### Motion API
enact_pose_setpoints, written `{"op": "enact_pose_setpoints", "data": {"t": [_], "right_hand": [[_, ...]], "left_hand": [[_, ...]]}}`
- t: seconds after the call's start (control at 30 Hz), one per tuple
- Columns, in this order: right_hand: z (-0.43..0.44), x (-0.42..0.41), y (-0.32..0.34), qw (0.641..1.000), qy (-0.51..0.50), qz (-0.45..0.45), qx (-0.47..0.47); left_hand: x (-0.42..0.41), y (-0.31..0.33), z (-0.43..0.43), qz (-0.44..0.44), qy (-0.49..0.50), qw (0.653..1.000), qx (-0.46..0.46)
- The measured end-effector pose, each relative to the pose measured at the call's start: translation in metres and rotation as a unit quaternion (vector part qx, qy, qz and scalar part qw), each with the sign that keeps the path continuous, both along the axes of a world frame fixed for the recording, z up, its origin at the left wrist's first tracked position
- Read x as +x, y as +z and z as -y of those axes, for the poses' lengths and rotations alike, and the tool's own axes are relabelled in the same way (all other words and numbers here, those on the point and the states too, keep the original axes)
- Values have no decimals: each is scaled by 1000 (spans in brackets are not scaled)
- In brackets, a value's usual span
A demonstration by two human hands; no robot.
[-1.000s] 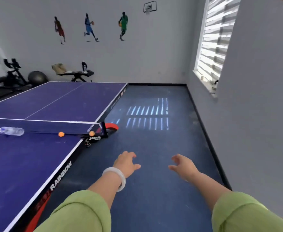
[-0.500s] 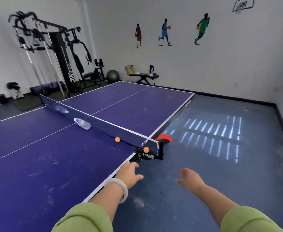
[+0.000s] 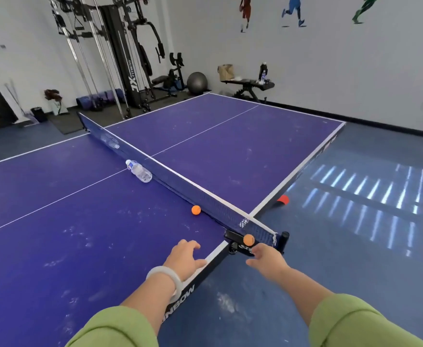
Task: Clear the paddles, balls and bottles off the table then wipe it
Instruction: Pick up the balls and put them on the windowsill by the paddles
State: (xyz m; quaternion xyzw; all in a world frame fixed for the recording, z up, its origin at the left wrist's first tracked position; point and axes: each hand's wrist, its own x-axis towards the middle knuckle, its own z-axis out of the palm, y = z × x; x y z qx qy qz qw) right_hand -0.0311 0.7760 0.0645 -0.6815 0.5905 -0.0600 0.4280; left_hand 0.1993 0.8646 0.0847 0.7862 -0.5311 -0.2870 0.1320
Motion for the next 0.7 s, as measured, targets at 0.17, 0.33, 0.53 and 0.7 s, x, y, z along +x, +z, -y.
{"op": "enact_pose_setpoints", "data": {"t": [0.17, 0.33, 0.53, 0.7], "right_hand": [[39, 31, -24, 998, -28, -56, -7], [60, 55, -45, 989, -5, -144, -41], [76, 67, -69, 978, -4, -203, -39], [88, 72, -80, 980, -24, -192, -41]], "left_hand": [[45, -26, 59, -14, -38, 999, 19], [81, -58, 106, -26, -63, 997, 42], [97, -90, 134, -41, -58, 996, 56], [107, -103, 154, -45, -45, 996, 55]]}}
